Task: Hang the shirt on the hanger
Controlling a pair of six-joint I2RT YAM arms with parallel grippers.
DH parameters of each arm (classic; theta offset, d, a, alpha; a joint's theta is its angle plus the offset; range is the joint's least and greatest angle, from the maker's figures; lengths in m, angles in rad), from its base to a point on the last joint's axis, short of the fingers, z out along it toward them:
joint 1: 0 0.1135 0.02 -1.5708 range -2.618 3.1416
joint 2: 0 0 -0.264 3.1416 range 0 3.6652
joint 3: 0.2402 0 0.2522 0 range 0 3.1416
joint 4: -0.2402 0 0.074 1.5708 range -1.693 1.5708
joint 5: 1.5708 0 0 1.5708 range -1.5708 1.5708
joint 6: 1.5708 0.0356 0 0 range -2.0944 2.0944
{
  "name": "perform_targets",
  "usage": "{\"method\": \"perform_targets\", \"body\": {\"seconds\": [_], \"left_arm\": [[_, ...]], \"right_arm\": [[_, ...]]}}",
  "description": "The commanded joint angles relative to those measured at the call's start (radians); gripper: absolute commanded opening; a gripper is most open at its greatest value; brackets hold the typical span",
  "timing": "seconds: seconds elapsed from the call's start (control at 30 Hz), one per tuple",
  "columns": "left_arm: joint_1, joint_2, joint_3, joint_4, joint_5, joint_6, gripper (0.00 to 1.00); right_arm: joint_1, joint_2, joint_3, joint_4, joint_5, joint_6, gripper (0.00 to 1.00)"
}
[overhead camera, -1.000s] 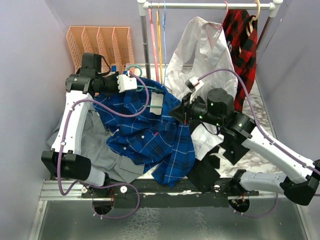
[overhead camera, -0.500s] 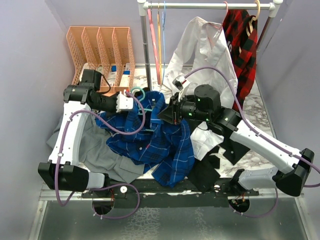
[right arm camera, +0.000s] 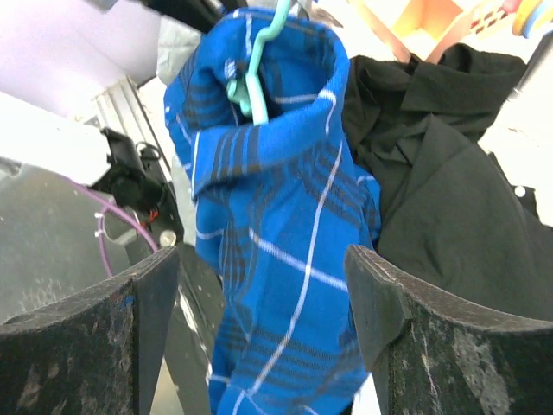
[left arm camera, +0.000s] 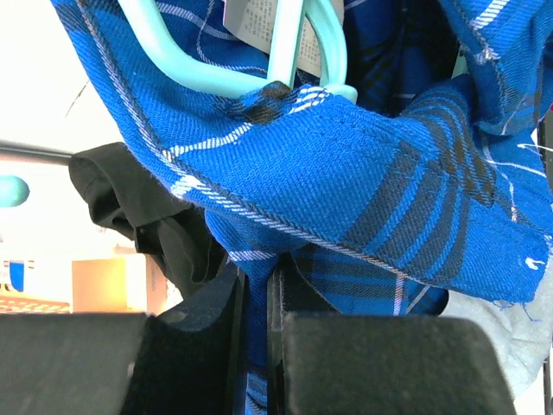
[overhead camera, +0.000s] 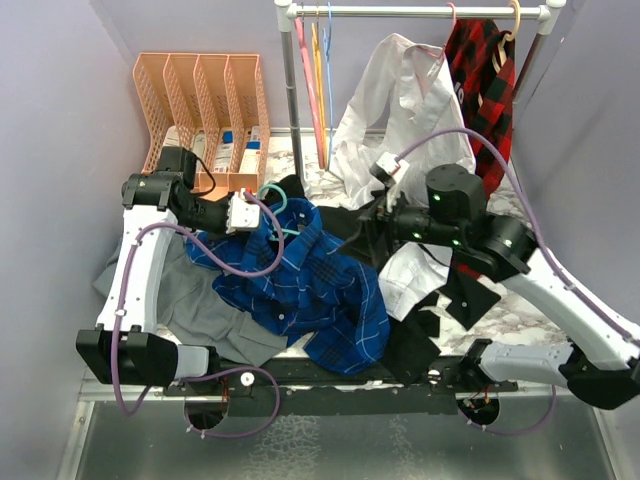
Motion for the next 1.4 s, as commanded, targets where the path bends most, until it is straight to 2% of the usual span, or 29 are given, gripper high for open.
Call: {"method": "perform_targets", "body": {"seconds": [0.0,0.07,0.1,0.2,0.3,0.4,0.47,0.7,0.93,1.1,1.23,1.3,1.37], "left_arm": [[0.005,0.024,0.027,-0.026,0.069,0.042,0.00],[0.004,0.037,0.034,-0.026,0.050,0.054,0.00],[0.004,0.055,0.053,-0.026,0.031,0.070,0.00],[0.004,0.069,0.071,-0.024,-0.008,0.092,0.00],[0.004,0.086,0.108,-0.023,-0.037,0.091,0.00],[0.004,0.103,0.159,-0.022,-0.042,0.075,0.00],[0.003,0.110,0.174,-0.022,-0.038,0.071,0.00],[0.003,0.120,0.176,-0.022,-0.061,0.082,0.00],[0.003,0.127,0.168,-0.015,-0.083,0.071,0.00],[0.003,0.128,0.154,-0.004,-0.081,0.069,0.00],[0.004,0.129,0.152,0.008,-0.091,0.059,0.00],[0.003,0.130,0.157,0.010,-0.093,0.054,0.00],[0.003,0.130,0.160,0.010,-0.094,0.053,0.00]], "right_arm": [[0.001,-0.133,0.005,-0.241,-0.001,-0.123,0.78],[0.002,-0.157,-0.019,-0.323,-0.014,-0.148,0.85],[0.001,-0.189,-0.056,-0.362,0.092,-0.145,0.86],[0.002,-0.199,-0.087,-0.391,0.100,-0.132,0.86],[0.002,-0.190,-0.142,-0.376,0.065,-0.120,0.86],[0.009,-0.169,-0.188,-0.321,0.095,-0.133,0.78],[0.012,-0.144,-0.202,-0.285,0.117,-0.134,0.77],[0.016,-0.069,-0.135,-0.238,0.107,-0.047,0.77],[0.055,-0.046,-0.022,-0.275,0.256,0.186,0.78],[0.111,-0.044,-0.017,-0.283,0.362,0.267,0.80],[0.226,0.040,-0.014,-0.340,0.539,0.312,0.80],[0.276,0.070,-0.017,-0.366,0.638,0.336,0.77],[0.289,0.087,-0.019,-0.391,0.704,0.355,0.71]]}}
